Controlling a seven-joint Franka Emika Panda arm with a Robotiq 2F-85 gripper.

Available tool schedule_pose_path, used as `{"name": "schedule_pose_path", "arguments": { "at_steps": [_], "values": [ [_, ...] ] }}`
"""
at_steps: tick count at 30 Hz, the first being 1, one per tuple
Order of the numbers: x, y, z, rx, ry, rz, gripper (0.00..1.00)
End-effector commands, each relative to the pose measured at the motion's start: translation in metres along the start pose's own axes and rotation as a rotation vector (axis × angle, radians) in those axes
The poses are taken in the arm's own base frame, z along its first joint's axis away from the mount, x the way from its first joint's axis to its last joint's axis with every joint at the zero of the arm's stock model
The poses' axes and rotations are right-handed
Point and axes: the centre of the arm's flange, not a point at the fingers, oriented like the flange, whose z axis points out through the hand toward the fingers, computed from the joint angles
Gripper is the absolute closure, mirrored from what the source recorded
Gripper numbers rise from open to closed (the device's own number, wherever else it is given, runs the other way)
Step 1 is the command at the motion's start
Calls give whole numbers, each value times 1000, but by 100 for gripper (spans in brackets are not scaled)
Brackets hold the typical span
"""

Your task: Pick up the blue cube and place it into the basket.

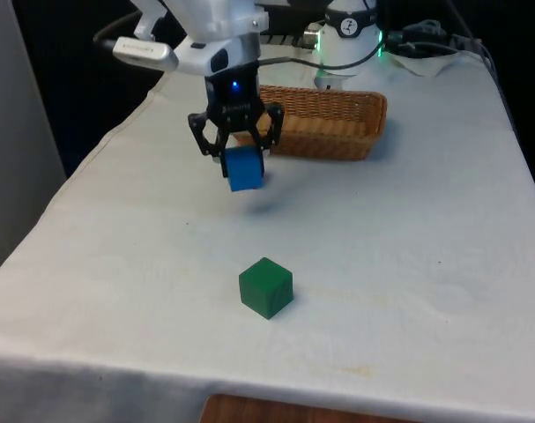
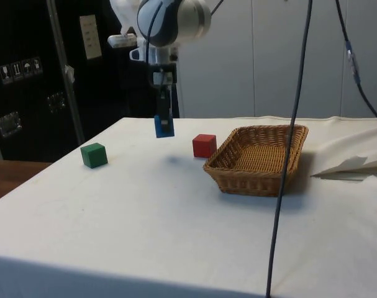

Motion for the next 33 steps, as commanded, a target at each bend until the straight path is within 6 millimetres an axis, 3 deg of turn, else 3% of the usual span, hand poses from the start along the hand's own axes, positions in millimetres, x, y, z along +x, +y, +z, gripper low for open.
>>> {"name": "schedule_pose_path", "arguments": {
  "at_steps": [1,33],
  "values": [
    [-4,-2,-5,2,2,10,99],
    [-68,-26,-50,36,17,95,99]
  ]
}}
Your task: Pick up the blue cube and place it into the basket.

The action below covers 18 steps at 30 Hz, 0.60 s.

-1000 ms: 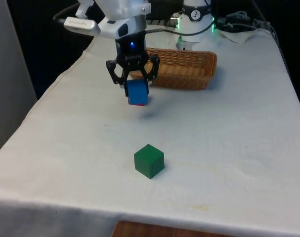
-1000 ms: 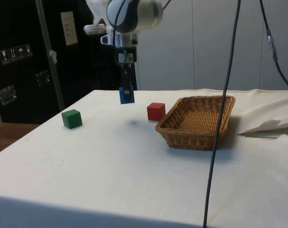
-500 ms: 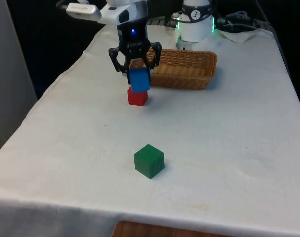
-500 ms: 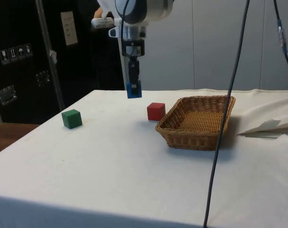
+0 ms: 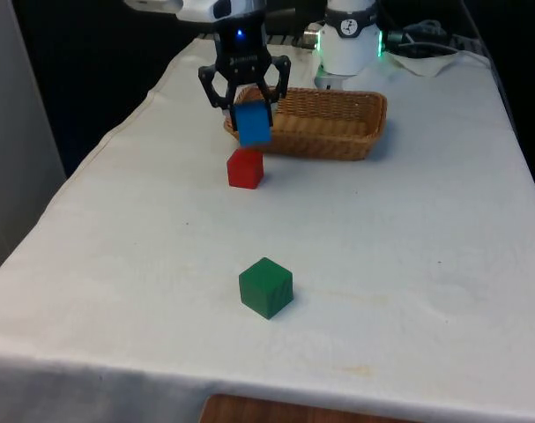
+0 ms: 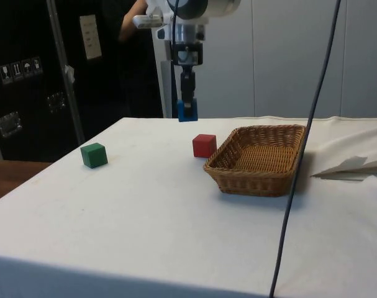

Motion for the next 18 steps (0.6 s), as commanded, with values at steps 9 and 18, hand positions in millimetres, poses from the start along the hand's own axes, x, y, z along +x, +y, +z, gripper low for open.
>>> {"name": "schedule_pose_path", "arguments": {
  "at_steps": [9,18],
  "values": [
    [-20,-9,-13,6,7,22,99],
    [-34,-24,-23,13,16,27,99]
  ]
}}
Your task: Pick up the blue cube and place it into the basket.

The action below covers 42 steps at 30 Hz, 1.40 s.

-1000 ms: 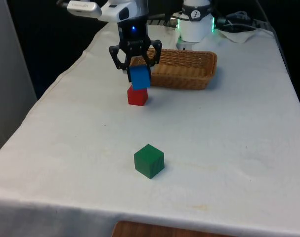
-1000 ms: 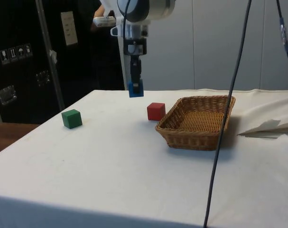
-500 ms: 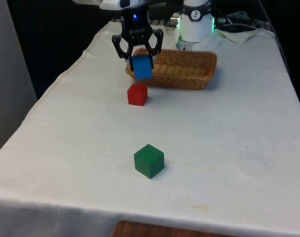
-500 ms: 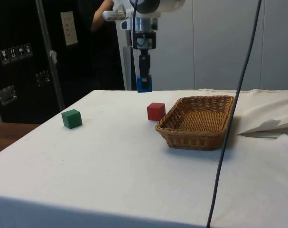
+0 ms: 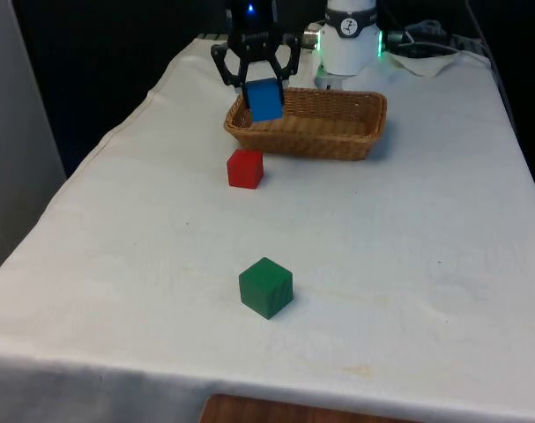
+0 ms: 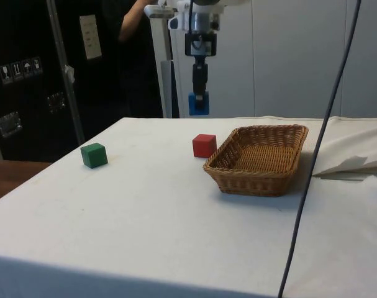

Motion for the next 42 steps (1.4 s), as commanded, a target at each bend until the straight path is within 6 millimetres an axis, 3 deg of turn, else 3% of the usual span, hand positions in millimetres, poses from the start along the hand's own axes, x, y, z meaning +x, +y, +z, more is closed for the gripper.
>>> {"name": "schedule_pose_path", "arguments": {
  "at_steps": [1,23,42],
  "values": [
    [-2,-2,-2,-10,-3,5,99],
    [-36,-34,-7,30,9,15,99],
    [-84,-52,-3,43,7,26,99]
  ]
}}
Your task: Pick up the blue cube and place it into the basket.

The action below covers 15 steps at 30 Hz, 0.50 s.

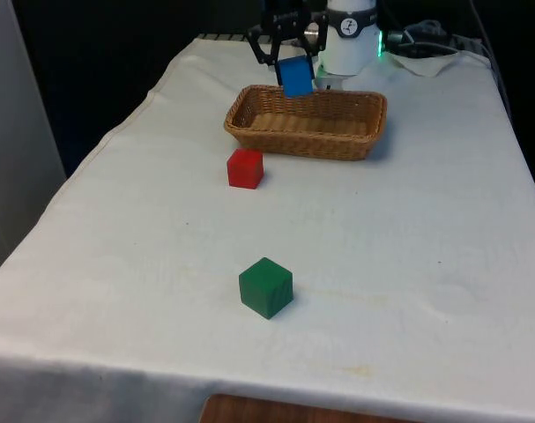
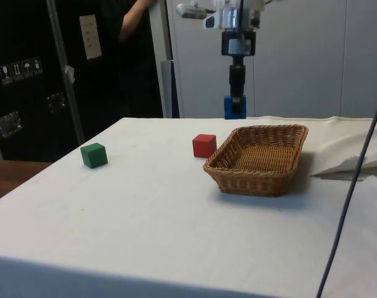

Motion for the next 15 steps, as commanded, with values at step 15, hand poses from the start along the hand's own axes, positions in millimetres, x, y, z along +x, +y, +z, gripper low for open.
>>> {"name": "schedule_pose_path", "arguments": {
  "at_steps": [15],
  "values": [
    [-27,-18,19,-58,-21,-15,99]
  ]
}}
